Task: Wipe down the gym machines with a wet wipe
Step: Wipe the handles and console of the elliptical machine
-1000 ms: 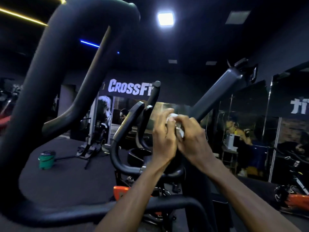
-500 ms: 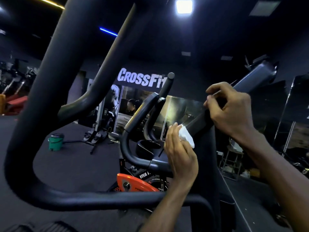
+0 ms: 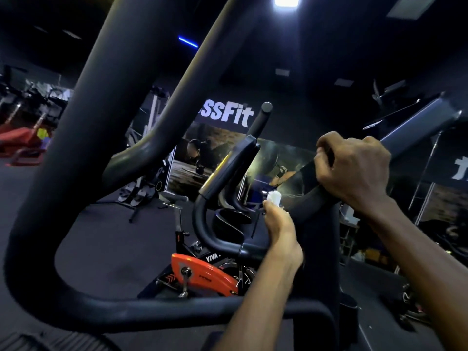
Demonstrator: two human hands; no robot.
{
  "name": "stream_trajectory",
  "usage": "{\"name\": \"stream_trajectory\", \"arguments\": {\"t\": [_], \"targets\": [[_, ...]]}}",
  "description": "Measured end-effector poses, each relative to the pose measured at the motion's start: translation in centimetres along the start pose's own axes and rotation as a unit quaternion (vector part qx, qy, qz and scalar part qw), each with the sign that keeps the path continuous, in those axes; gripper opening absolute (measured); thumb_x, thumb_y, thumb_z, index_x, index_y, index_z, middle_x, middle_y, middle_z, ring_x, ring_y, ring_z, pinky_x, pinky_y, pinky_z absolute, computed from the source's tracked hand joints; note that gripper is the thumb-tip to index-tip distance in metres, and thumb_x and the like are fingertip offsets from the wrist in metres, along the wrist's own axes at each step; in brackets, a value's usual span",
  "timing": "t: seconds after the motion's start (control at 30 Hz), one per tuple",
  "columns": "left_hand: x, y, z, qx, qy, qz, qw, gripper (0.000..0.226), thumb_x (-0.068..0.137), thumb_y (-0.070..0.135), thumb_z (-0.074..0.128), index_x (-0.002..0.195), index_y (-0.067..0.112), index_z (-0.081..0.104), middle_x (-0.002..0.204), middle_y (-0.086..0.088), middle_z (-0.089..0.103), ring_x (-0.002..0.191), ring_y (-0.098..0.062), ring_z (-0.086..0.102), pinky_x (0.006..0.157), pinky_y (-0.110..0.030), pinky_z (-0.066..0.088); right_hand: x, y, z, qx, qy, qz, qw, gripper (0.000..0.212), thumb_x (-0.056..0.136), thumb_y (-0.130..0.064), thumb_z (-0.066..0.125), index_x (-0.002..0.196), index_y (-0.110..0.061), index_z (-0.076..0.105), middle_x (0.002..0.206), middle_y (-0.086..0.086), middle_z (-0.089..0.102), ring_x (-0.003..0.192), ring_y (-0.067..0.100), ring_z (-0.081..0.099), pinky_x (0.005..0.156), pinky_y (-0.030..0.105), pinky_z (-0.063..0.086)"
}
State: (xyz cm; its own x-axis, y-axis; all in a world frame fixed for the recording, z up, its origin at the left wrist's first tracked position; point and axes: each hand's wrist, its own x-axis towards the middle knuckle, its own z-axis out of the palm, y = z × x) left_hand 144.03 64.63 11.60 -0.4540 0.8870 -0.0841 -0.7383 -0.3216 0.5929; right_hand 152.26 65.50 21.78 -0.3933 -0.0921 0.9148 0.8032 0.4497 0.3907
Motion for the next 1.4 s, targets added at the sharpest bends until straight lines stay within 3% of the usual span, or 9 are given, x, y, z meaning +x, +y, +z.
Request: {"name": "stream_trajectory", "arguments": {"t": [0.13, 0.37, 0.5, 0.6, 0.77, 1.0, 1.13, 1.23, 1.4], "targets": [[-0.1, 0.1, -1.0, 0.004, -0.058, -0.077, 0.995, 0.022, 0.089, 0.036, 0.060, 0.074, 0.020, 0.057, 0.060, 0.002, 0.052, 0.057, -0.013, 0.054, 0.067, -0.026, 0.049, 0.0, -0.1, 0.1, -0.009, -0.014, 0.002, 1.000, 0.013, 0.086, -0.021, 0.058, 0.083, -0.011, 0.065, 0.056, 0.006, 0.058, 0.049, 0.028, 0.051, 0.059, 0.034, 0.039], [1.1, 1.1, -1.4, -0.026, -0.141, -0.150, 0.978, 0.045, 0.093, 0.055, 0.047, 0.113, 0.021, 0.067, 0.122, -0.007, 0.069, 0.108, -0.024, 0.062, 0.084, -0.035, 0.043, -0.1, -0.7, 0.0, -0.031, -0.031, 0.013, 0.999, 0.012, 0.085, -0.021, 0.058, 0.083, -0.012, 0.066, 0.062, 0.007, 0.063, 0.055, 0.028, 0.053, 0.065, 0.035, 0.038], [0.2, 0.4, -1.8, -0.040, -0.174, -0.164, 0.970, 0.055, 0.094, 0.067, 0.036, 0.111, 0.024, 0.067, 0.104, -0.004, 0.071, 0.097, -0.021, 0.060, 0.100, -0.043, 0.037, 0.0, -0.7, 0.1, -0.042, -0.036, 0.023, 0.998, 0.013, 0.085, -0.022, 0.057, 0.082, -0.013, 0.066, 0.064, 0.006, 0.063, 0.055, 0.027, 0.053, 0.068, 0.036, 0.040], [1.1, 1.2, -1.5, -0.079, -0.159, -0.180, 0.967, 0.053, 0.094, 0.064, 0.039, 0.085, 0.019, 0.065, 0.083, -0.007, 0.073, 0.087, -0.025, 0.061, 0.087, -0.038, 0.041, 0.2, -0.6, 0.2, -0.047, -0.063, 0.028, 0.997, 0.016, 0.085, -0.025, 0.055, 0.084, -0.014, 0.066, 0.068, 0.005, 0.065, 0.059, 0.026, 0.056, 0.071, 0.038, 0.041], [0.6, -0.1, -2.3, -0.070, -0.174, -0.221, 0.957, 0.073, 0.090, 0.076, 0.029, 0.124, 0.020, 0.061, 0.124, -0.012, 0.059, 0.114, -0.027, 0.053, 0.082, -0.049, 0.045, -0.1, -0.4, 0.6, -0.064, -0.087, 0.039, 0.993, 0.019, 0.085, -0.028, 0.051, 0.084, -0.017, 0.065, 0.073, 0.002, 0.067, 0.065, 0.024, 0.057, 0.077, 0.039, 0.038], [2.4, -0.5, -2.1, 0.140, -0.120, 0.033, 0.982, 0.028, 0.097, 0.035, 0.040, 0.102, 0.024, 0.066, 0.124, -0.011, 0.064, 0.114, -0.031, 0.059, 0.095, -0.044, 0.048, -0.1, -1.6, -0.1, -0.135, -0.200, 0.041, 0.970, 0.029, 0.086, -0.040, 0.040, 0.090, -0.026, 0.065, 0.081, -0.004, 0.069, 0.079, 0.021, 0.057, 0.082, 0.039, 0.030], [1.5, -0.2, -3.3, 0.390, -0.154, 0.242, 0.875, 0.046, 0.098, 0.021, 0.030, 0.138, 0.005, 0.048, 0.153, -0.019, 0.036, 0.149, -0.038, 0.014, 0.120, -0.054, 0.017, 0.1, -4.9, -0.1, -0.016, -0.297, -0.011, 0.955, 0.031, 0.090, -0.033, 0.046, 0.104, -0.023, 0.072, 0.106, -0.003, 0.071, 0.098, 0.021, 0.062, 0.087, 0.040, 0.045], [0.5, 0.2, -3.6, 0.321, -0.140, 0.336, 0.874, 0.073, 0.079, 0.047, 0.023, 0.120, -0.001, 0.059, 0.121, -0.026, 0.061, 0.118, -0.041, 0.056, 0.102, -0.051, 0.046, 0.2, -7.6, 0.1, 0.078, -0.458, -0.049, 0.884, 0.035, 0.096, -0.032, 0.041, 0.113, -0.024, 0.071, 0.111, -0.001, 0.072, 0.103, 0.020, 0.066, 0.090, 0.037, 0.051], [1.0, -2.3, -5.0, 0.123, -0.150, 0.211, 0.958, 0.043, 0.090, 0.040, 0.040, 0.117, 0.011, 0.057, 0.123, -0.020, 0.060, 0.114, -0.031, 0.059, 0.102, -0.057, 0.044, -0.7, -7.8, -1.1, 0.000, -0.530, -0.104, 0.842, 0.038, 0.100, -0.043, 0.034, 0.124, -0.033, 0.061, 0.112, -0.001, 0.070, 0.103, 0.026, 0.066, 0.091, 0.041, 0.052]]}}
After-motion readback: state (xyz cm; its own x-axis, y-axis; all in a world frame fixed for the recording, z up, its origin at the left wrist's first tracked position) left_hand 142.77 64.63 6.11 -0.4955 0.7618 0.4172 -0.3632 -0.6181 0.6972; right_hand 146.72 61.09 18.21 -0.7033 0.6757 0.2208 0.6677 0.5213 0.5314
